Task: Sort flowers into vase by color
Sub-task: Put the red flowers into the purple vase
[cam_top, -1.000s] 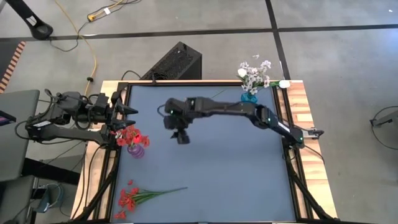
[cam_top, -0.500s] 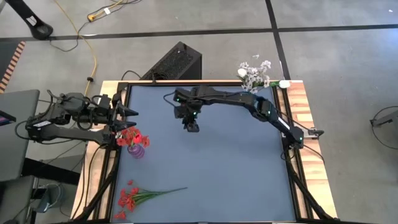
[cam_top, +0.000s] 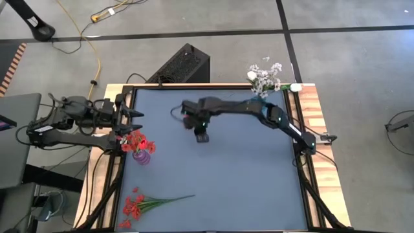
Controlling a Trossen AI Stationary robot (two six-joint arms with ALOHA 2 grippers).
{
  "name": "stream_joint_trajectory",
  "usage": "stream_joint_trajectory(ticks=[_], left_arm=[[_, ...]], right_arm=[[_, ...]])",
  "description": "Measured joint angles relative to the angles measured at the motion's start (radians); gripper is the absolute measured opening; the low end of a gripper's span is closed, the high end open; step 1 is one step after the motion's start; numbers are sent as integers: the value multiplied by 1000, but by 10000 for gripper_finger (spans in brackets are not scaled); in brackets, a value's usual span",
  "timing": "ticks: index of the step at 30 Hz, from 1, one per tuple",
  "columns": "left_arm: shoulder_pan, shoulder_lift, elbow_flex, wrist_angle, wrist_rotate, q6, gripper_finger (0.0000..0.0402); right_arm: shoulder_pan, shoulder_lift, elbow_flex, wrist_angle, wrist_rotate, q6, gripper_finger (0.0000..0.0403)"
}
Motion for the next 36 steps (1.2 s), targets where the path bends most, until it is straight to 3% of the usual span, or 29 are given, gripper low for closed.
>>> stream_joint_trajectory(ticks=[6, 13, 20, 24, 28, 32, 36], left_arm=[[0, 0, 0, 64, 85, 5, 204], [0, 0, 0, 70, 41, 11, 204], [0, 0, 0, 70, -2, -32, 204], [0, 0, 0, 67, -5, -54, 204], [0, 0, 0, 65, -43, -79, 204], [0, 0, 0, 65, -76, -117, 204], [0, 0, 0, 63, -83, -156, 204]], right_arm=[[172, -3, 0, 82, 4, 5, 127], [336, 18, 0, 355, -2, 97, 127], [429, 17, -4, 457, 13, 172, 127], [473, 18, -65, 522, 99, 217, 127], [508, 18, -111, 594, 118, 255, 127], [538, 18, -162, 615, 220, 291, 127], [558, 18, -192, 646, 231, 345, 127]])
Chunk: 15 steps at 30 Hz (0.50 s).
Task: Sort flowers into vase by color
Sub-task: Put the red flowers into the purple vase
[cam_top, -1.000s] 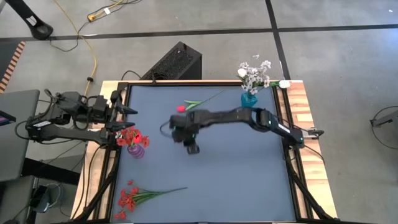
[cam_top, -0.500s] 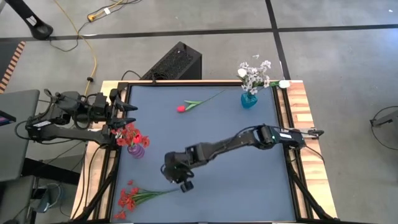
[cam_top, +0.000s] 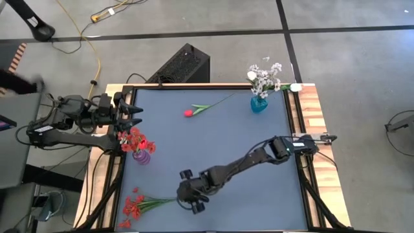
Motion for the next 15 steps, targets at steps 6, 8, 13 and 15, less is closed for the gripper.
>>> stream_joint_trajectory(ticks=[6, 8, 13, 15], left_arm=[[0, 0, 0, -11, -56, -58, 204], [0, 0, 0, -15, -68, -71, 204], [0, 0, 0, -14, -85, -84, 204], [0, 0, 0, -14, -106, -88, 204]], right_arm=[[7, 0, -61, 66, 5, 35, 127], [12, -1, -80, 84, 6, 48, 127], [11, -3, -134, 151, 11, 114, 127], [17, -3, -134, 152, 13, 129, 126]])
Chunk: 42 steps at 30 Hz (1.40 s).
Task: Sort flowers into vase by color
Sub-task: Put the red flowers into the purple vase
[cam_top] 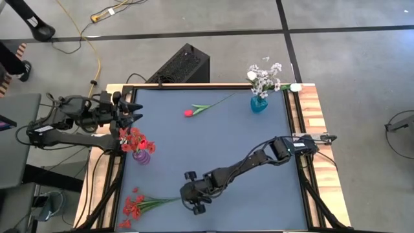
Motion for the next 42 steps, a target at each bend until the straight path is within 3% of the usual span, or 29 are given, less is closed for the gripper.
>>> stream_joint_trajectory(ticks=[5, 9, 11, 19, 24, 27, 32, 36, 39, 42], left_arm=[[0, 0, 0, 2, -26, -9, 204], [0, 0, 0, 14, -25, -37, 204], [0, 0, 0, 29, -23, -50, 204], [0, 0, 0, 131, 22, -9, 204], [0, -1, 1, 169, 66, 28, 204], [0, -1, 1, 165, 98, 42, 204], [0, -1, 1, 153, 117, 77, 204], [0, -1, 1, 152, 121, 93, 204], [0, -1, 1, 152, 132, 114, 204], [0, -1, 1, 151, 133, 143, 204]], right_arm=[[29, 0, 0, -10, 97, -1, 99], [41, 0, 0, -7, 123, -20, 30], [38, 0, 1, -3, 123, -28, 16], [-31, -34, -1, -78, 50, -98, 16], [-107, -89, -8, -223, 19, -156, 16], [-170, -161, -117, -260, 23, -180, 16], [-328, -365, -388, -136, 34, -176, 16], [-426, -472, -520, -92, -73, -179, 19], [-427, -502, -550, -6, -188, -174, 52], [-383, -486, -550, 132, -212, -171, 83]])
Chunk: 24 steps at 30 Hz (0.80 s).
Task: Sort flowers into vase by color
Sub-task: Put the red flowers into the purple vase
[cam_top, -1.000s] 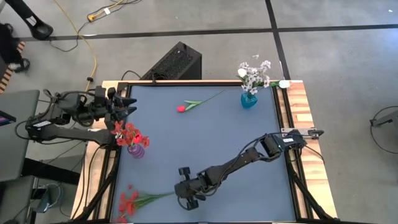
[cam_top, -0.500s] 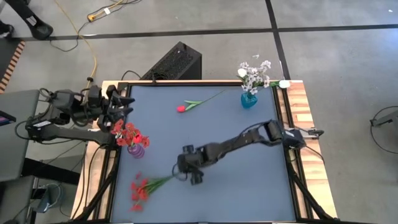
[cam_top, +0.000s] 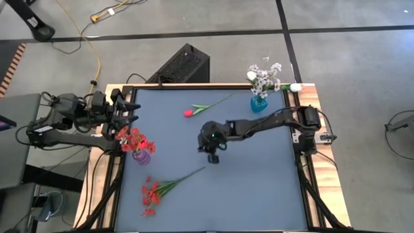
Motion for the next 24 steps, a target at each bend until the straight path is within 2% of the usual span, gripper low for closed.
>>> stream_joint_trajectory(ticks=[3, 8, 10, 19, 24], left_arm=[[0, 0, 0, -2, 0, 18, 204], [0, 0, 0, -16, -2, 17, 204], [0, 0, 0, -25, -2, 6, 204], [0, 1, 0, -45, -3, -17, 204], [0, 1, 0, -50, -4, -22, 204]], right_arm=[[49, 49, -5, 107, -3, -13, 97], [107, 124, 3, 344, -3, -18, 99], [124, 161, 4, 388, -5, -36, 100], [184, 310, 106, 408, -36, -129, 104], [189, 355, 172, 315, -38, -137, 124]])
